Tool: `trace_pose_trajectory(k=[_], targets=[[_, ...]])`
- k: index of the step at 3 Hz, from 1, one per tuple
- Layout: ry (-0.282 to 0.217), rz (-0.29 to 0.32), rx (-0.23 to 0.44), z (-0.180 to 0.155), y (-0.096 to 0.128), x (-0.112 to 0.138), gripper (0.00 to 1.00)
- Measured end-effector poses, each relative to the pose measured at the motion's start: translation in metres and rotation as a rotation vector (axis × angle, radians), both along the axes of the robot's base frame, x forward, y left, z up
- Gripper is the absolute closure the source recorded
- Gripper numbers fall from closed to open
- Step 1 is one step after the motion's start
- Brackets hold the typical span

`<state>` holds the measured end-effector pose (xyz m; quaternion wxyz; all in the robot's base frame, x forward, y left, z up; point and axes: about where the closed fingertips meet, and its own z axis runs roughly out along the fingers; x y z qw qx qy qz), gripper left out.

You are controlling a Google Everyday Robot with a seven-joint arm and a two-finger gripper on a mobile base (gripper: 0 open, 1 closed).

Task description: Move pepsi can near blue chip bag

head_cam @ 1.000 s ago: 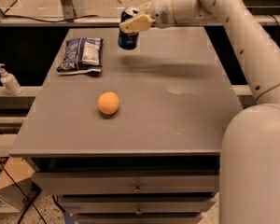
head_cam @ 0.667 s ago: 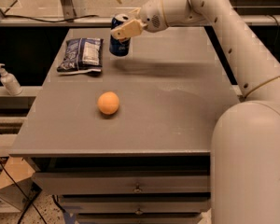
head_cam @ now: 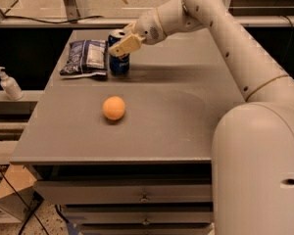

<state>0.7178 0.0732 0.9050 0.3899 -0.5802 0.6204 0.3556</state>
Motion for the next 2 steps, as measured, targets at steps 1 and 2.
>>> trace_pose_trajectory(k=[1, 2], targets=[[0.003, 0.003, 0.001, -0.0013, 0.0025, -0.0002, 0.03], [0.004, 0.006, 0.001, -0.0021, 0.0041, -0.0003, 0.00]])
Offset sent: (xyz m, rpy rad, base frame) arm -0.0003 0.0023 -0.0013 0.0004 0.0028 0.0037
